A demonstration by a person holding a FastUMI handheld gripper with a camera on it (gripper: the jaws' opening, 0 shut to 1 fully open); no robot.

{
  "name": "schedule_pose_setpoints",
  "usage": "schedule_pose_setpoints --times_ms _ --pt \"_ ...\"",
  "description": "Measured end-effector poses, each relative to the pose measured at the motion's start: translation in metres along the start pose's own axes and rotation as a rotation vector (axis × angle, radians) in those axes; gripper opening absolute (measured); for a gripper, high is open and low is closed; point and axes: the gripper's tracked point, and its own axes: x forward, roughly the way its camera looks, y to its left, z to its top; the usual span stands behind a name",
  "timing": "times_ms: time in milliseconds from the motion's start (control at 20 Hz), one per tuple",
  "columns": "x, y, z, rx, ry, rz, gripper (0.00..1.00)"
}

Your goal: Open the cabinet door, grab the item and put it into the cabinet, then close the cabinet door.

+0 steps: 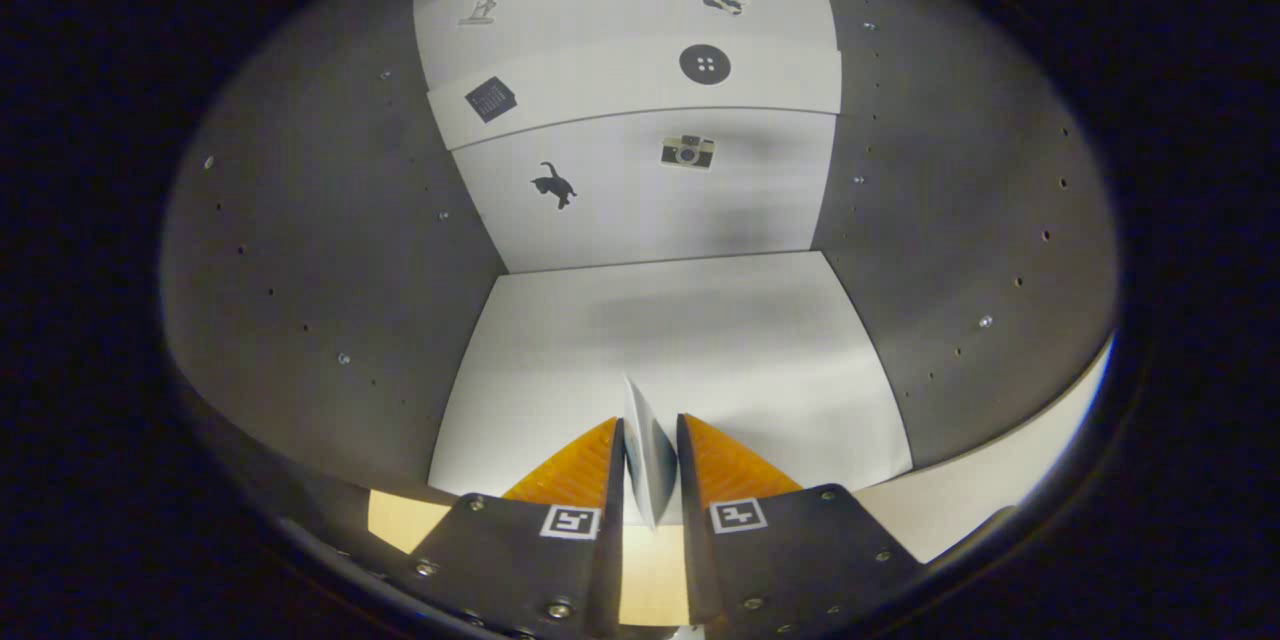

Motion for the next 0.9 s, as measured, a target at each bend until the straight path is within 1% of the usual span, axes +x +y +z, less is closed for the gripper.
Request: schedule_pose_setpoints --times_ms 100,200,250,300,350,500,750,900 --pt "0.001 0.002 0.004 0.011 -0.014 0.008 0.28" --pt "0.0 0.003 0.008 0.015 -0.039 0.012 0.29" --pt "-0.003 0.003 0.012 0.015 -0.062 0.013 0.3" --pt "-0.007 0.003 0.016 0.017 -0.094 0.018 0.44" --pt "-0.012 0.008 0.024 0.019 -0.138 0.042 0.58" --pt "-0.033 0.009 0.04 0.027 -0.265 0.055 1.0" --pt "-0.09 -0.002 0.068 0.053 -0.5 0.012 1.0" --pt "-0.127 -0.006 0.065 0.04 -0.581 -0.023 1.0"
